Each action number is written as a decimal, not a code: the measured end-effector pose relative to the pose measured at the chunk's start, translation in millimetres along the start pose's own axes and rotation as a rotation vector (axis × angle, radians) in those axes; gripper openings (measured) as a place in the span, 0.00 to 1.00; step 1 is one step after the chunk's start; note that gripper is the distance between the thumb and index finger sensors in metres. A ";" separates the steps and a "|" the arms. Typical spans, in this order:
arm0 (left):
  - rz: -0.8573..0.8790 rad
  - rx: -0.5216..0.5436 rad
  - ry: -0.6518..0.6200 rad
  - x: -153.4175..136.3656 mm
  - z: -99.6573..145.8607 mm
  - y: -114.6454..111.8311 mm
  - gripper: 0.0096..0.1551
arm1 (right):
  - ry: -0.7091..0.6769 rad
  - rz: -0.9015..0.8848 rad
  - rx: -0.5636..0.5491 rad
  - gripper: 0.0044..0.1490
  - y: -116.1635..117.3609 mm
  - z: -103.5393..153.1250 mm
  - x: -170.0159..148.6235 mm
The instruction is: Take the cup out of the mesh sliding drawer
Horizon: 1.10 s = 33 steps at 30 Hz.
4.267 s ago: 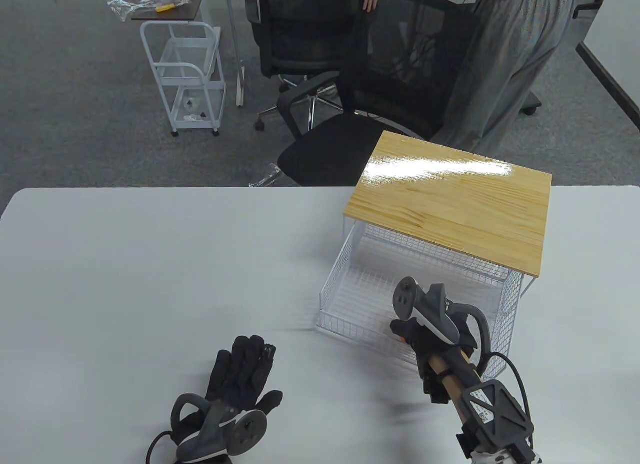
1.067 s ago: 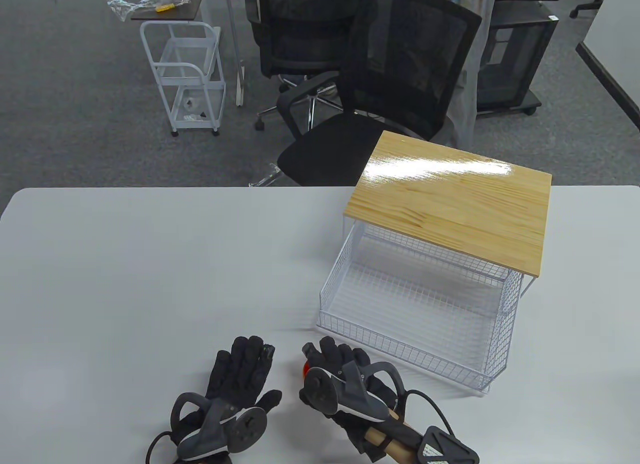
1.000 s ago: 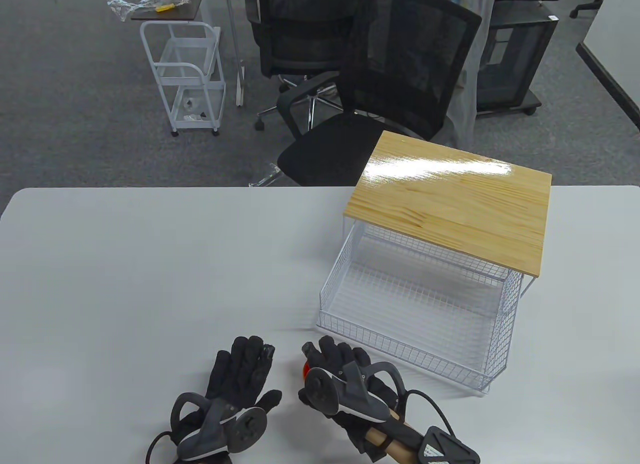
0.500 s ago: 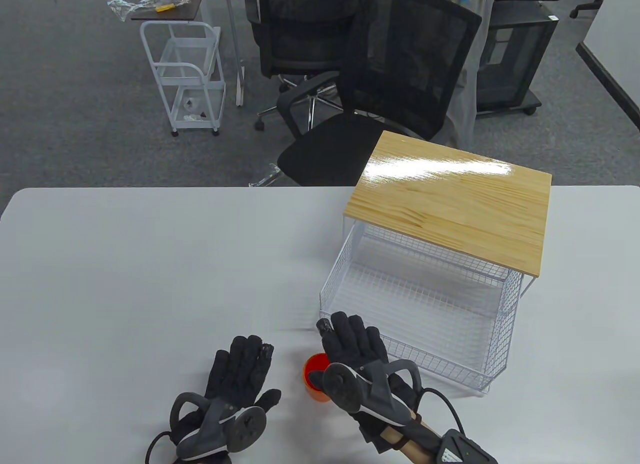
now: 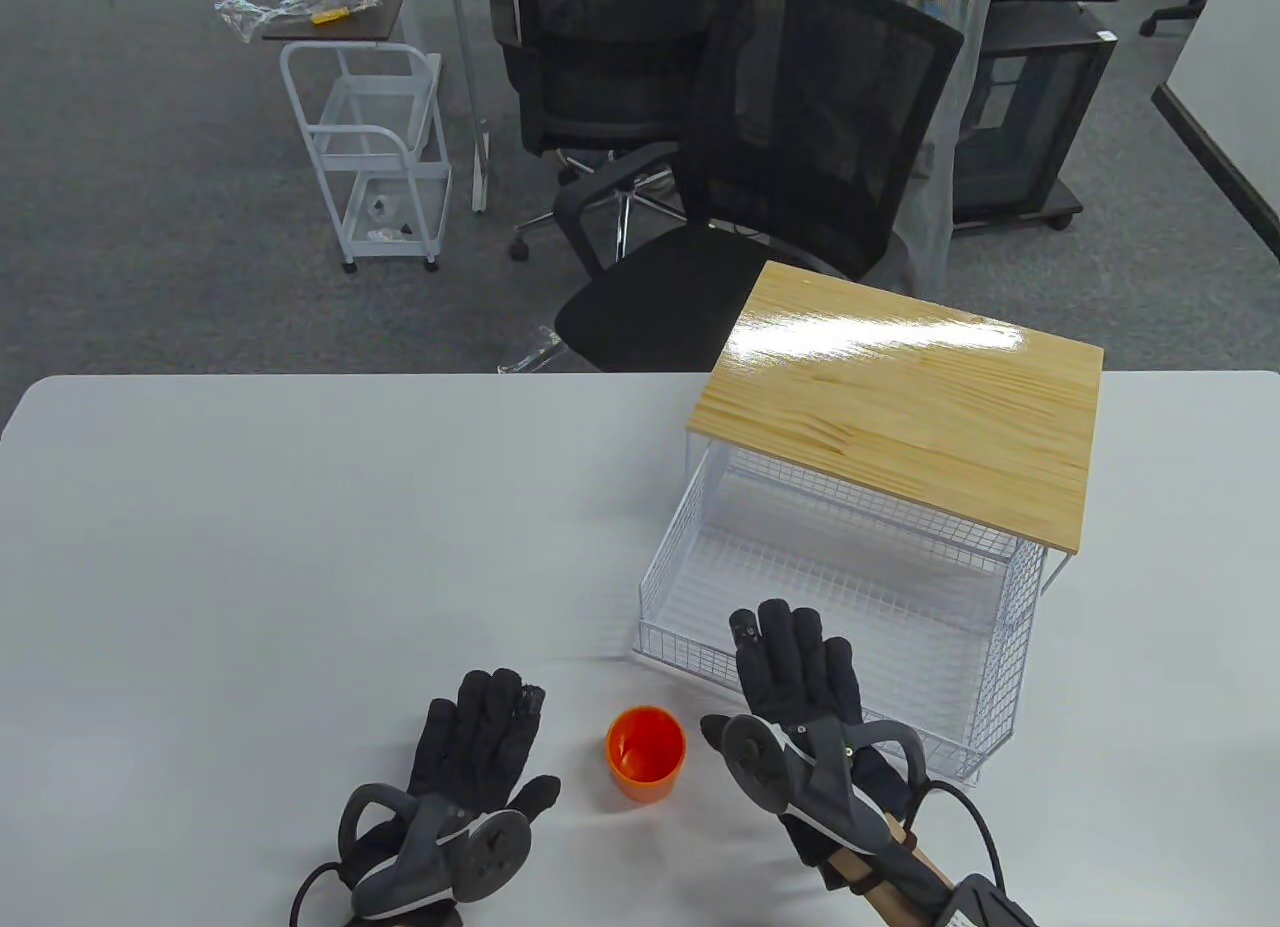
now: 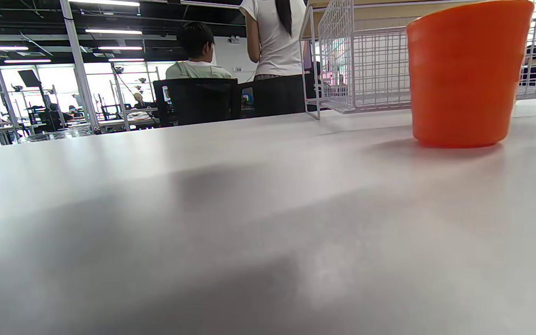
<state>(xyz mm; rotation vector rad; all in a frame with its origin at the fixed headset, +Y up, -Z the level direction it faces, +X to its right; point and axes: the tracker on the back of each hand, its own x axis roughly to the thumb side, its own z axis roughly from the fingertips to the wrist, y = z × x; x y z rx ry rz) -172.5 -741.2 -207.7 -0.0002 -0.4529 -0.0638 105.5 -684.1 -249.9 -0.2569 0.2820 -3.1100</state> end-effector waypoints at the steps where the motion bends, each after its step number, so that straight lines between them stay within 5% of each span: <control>1: -0.001 -0.001 0.000 0.0 0.0 0.0 0.47 | 0.011 0.000 -0.001 0.57 2.0 0.1 -4.2; 13: 0.000 -0.012 0.006 -0.9 -0.2 -0.3 0.47 | 0.155 -0.021 0.016 0.56 24.9 5.7 -48.0; 33: -0.001 -0.011 -0.005 0.4 -0.5 -0.6 0.47 | 0.225 -0.020 0.062 0.53 44.3 5.2 -66.2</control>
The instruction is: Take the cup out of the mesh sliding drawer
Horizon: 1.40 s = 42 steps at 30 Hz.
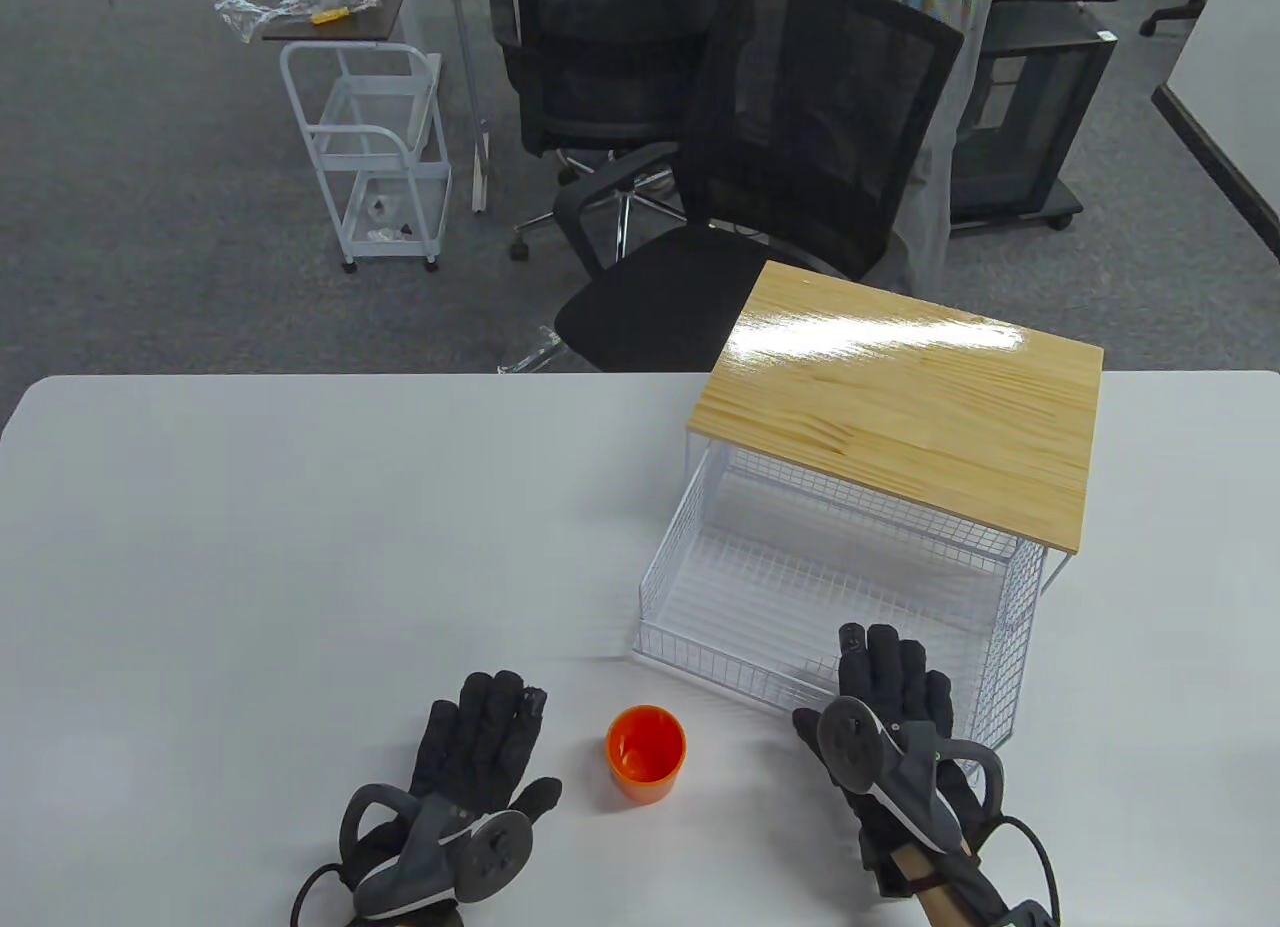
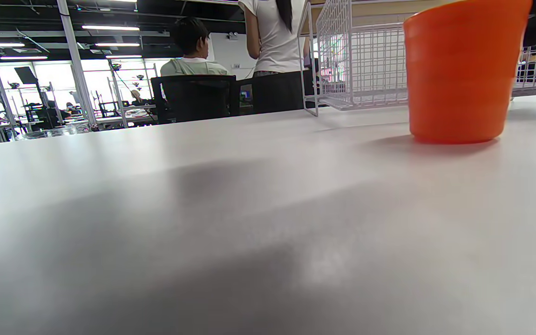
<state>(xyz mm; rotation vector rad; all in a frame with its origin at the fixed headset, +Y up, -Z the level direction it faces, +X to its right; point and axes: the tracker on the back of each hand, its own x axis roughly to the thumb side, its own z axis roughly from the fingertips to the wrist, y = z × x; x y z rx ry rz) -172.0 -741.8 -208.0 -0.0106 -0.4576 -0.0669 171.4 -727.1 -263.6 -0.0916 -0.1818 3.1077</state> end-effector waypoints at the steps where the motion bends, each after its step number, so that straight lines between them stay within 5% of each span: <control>1: 0.000 0.000 -0.001 0.2 0.0 0.1 0.47 | 0.003 0.005 -0.001 0.53 0.5 -0.3 0.1; 27: 0.000 0.002 -0.003 1.2 1.0 0.5 0.47 | 0.025 0.024 -0.007 0.29 3.0 -10.7 -1.4; 42: 0.001 0.009 -0.001 0.8 1.2 0.5 0.47 | -0.009 0.016 -0.061 0.26 3.3 -10.0 -3.4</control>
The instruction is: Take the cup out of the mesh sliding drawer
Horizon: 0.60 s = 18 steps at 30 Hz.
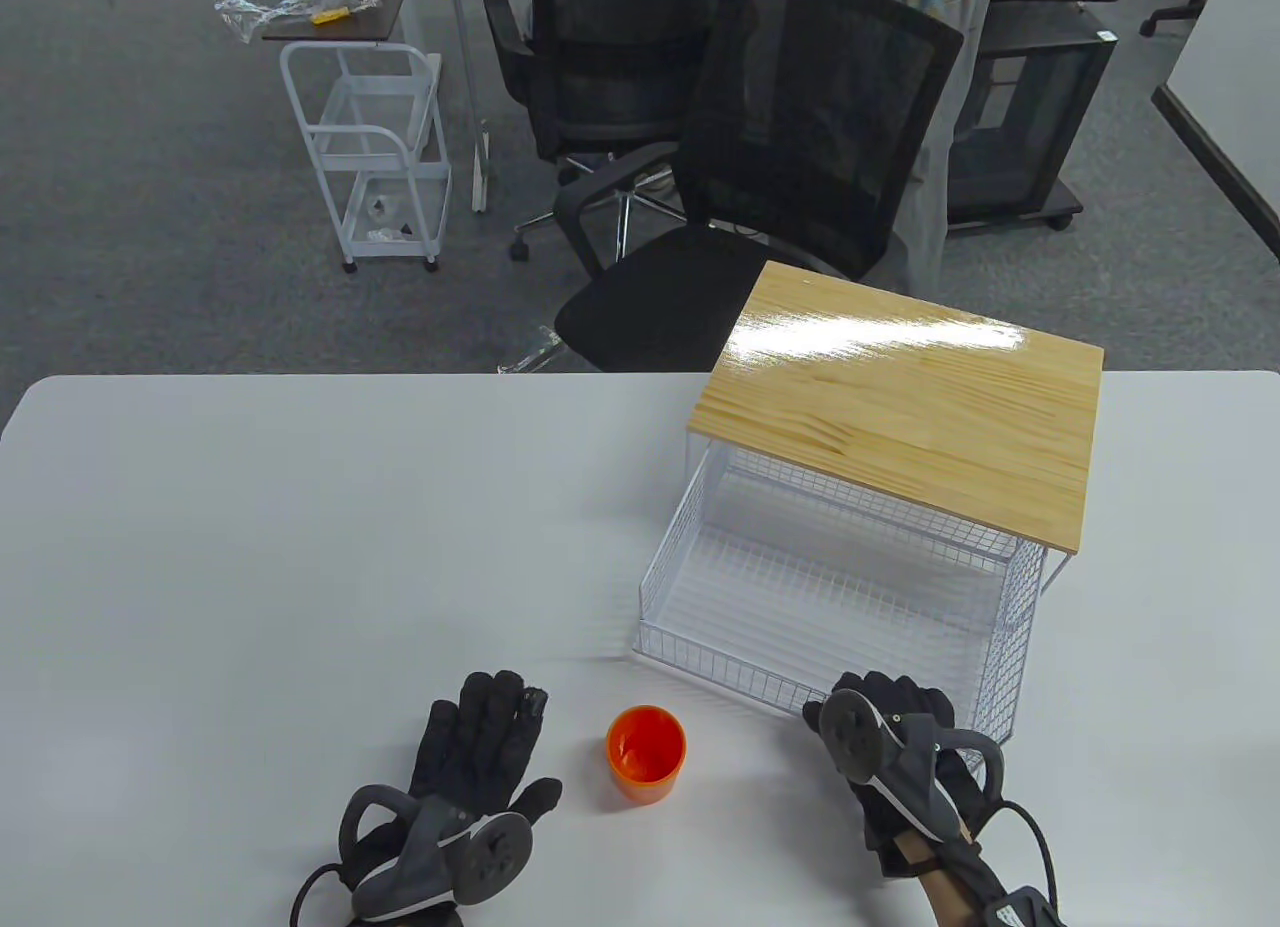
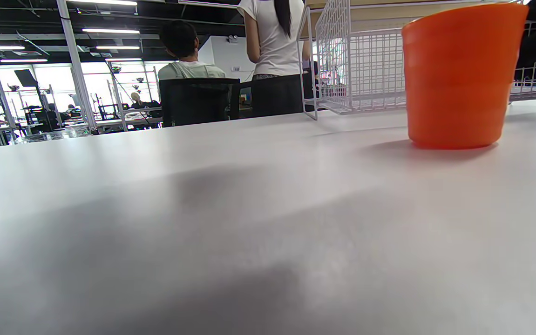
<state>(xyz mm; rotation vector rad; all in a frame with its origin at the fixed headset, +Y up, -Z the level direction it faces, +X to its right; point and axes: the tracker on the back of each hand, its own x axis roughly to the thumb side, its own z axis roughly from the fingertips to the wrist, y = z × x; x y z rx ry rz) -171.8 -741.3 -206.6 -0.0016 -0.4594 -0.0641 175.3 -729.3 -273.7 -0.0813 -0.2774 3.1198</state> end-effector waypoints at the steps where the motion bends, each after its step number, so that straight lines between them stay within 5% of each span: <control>1: 0.000 0.000 0.000 0.0 0.0 -0.1 0.46 | -0.002 -0.001 -0.002 0.25 -0.1 -0.1 -0.2; 18: 0.001 0.003 0.001 -0.3 0.1 -0.2 0.46 | -0.025 -0.016 0.001 0.24 -6.5 -4.4 -3.8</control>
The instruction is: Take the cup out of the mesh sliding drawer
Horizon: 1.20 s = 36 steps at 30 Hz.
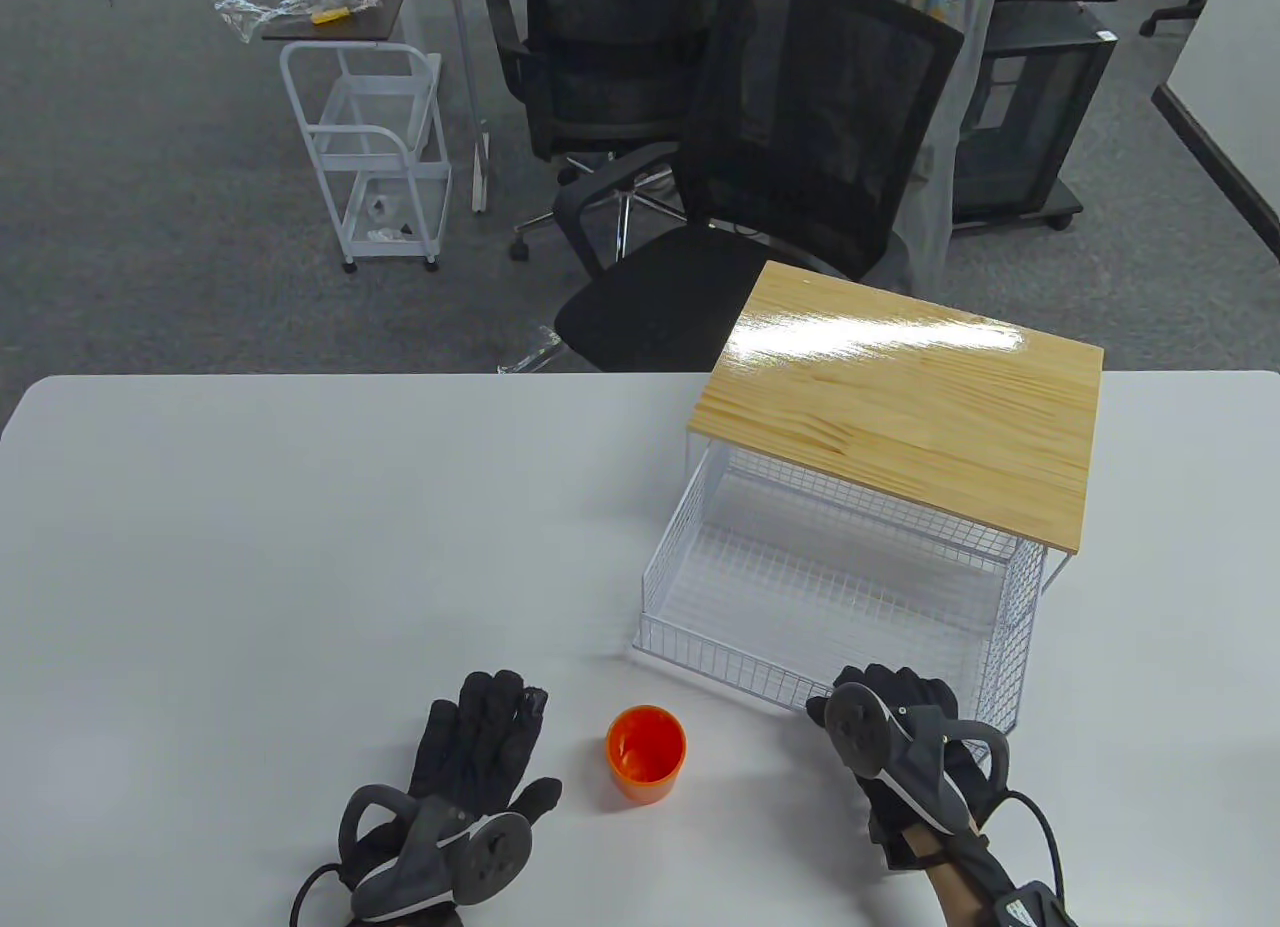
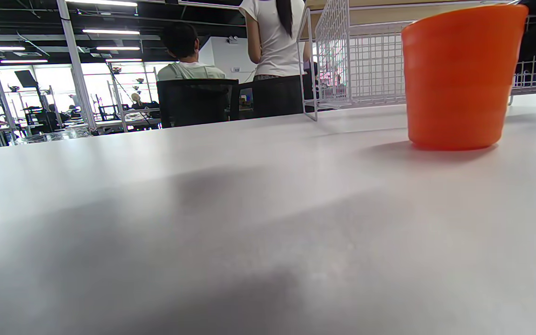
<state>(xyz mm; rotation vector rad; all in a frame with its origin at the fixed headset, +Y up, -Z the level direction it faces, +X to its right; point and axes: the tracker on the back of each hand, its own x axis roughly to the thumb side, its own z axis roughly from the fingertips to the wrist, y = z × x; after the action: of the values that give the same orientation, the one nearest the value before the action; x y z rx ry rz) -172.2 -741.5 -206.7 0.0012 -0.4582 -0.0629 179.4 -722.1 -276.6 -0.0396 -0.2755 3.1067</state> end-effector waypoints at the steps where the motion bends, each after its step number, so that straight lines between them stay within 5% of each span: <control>1: 0.000 0.001 0.001 -0.1 0.1 0.0 0.46 | 0.000 -0.001 0.001 0.24 -0.1 -0.2 -0.5; 36: -0.003 0.001 -0.001 -0.4 0.2 0.0 0.47 | 0.007 0.027 0.045 0.25 3.0 -39.4 -13.3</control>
<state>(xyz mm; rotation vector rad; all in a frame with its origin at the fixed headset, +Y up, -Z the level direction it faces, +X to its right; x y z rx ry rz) -172.6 -741.5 -206.7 0.0025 -0.4596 -0.0660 193.7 -718.5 -315.6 -0.0544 -0.2067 3.1376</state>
